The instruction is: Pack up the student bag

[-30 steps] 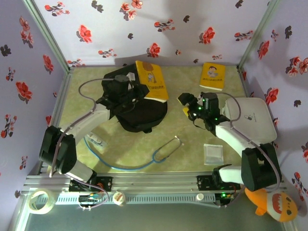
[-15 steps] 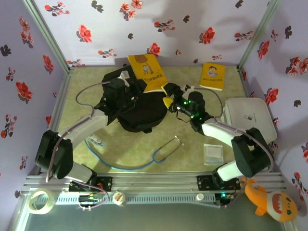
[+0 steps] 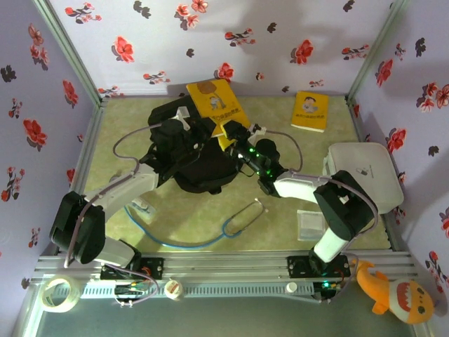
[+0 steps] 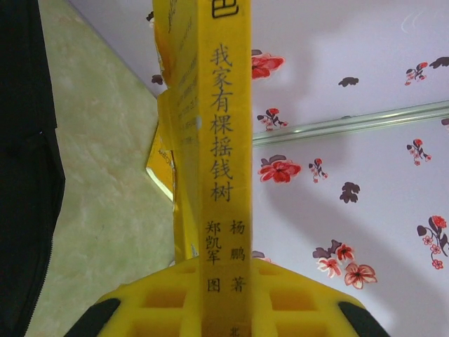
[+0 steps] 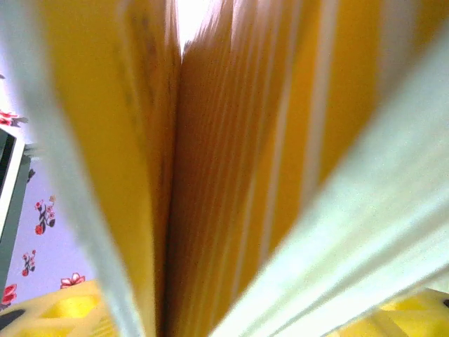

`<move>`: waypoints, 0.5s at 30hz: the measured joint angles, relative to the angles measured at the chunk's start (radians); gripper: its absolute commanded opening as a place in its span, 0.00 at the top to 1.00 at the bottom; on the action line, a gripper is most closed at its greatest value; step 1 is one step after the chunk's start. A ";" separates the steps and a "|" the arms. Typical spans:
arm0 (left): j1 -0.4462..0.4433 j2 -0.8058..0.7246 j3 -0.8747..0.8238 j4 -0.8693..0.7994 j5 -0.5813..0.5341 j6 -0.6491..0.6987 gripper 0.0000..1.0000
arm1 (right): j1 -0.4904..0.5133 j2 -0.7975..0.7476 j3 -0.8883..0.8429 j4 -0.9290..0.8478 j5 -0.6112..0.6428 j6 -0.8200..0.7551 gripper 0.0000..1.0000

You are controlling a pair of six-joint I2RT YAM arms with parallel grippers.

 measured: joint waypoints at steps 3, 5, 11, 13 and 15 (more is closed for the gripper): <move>-0.010 -0.016 0.000 -0.023 -0.019 -0.001 1.00 | 0.016 0.003 -0.002 0.016 0.037 0.009 0.52; -0.016 -0.031 -0.002 -0.036 -0.027 -0.001 1.00 | 0.024 0.003 -0.007 0.041 0.060 0.013 0.55; -0.025 -0.050 -0.008 -0.051 -0.047 -0.002 1.00 | 0.032 0.002 -0.011 0.066 0.100 0.012 0.67; -0.028 -0.050 -0.008 -0.060 -0.051 -0.005 1.00 | 0.032 0.000 -0.011 0.061 0.108 0.006 0.72; -0.030 -0.050 -0.008 -0.069 -0.056 -0.006 1.00 | 0.032 -0.006 -0.011 0.051 0.115 -0.002 0.77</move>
